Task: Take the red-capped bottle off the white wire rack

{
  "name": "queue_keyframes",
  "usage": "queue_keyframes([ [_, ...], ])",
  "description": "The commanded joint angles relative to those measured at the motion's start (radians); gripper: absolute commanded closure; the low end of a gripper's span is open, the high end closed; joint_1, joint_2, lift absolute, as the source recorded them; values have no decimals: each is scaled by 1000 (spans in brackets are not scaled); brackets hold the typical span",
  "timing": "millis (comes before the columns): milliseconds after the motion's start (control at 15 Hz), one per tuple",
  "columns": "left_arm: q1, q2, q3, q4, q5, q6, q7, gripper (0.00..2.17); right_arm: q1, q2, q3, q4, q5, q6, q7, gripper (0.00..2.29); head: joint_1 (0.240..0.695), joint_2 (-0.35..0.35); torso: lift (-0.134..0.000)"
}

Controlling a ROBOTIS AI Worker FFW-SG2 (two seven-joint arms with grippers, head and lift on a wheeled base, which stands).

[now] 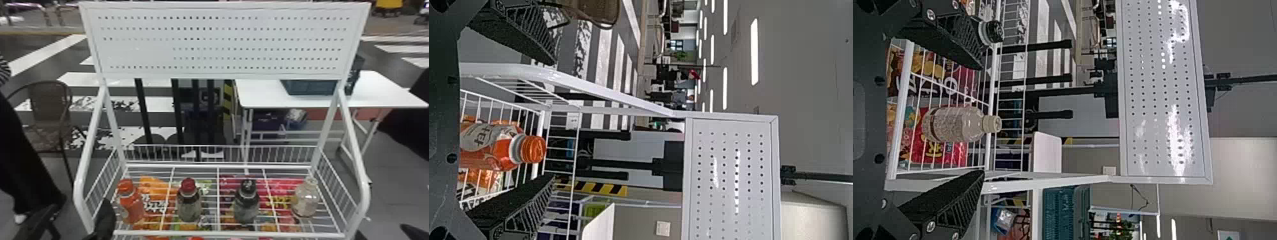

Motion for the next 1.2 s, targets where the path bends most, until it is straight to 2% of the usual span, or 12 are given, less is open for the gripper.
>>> queue_keyframes([
  [0,-5,0,-1,2,-1,0,0,87,-1,1,-2,-1,0,0,1,147,499,0,0],
  [667,-9,0,-6,12,-5,6,0,83,-12,1,-15,8,-11,6,1,147,499,0,0],
  [800,-5,0,-52,32,-9,0,0,83,-20,1,-15,12,-11,12,1,147,499,0,0],
  [1000,-20,3,-176,117,-87,-15,-1,83,-24,1,-15,12,-11,15,1,147,499,0,0],
  [1133,-54,6,-248,184,-106,-37,3,83,-24,1,-17,14,-9,18,1,147,499,0,0],
])
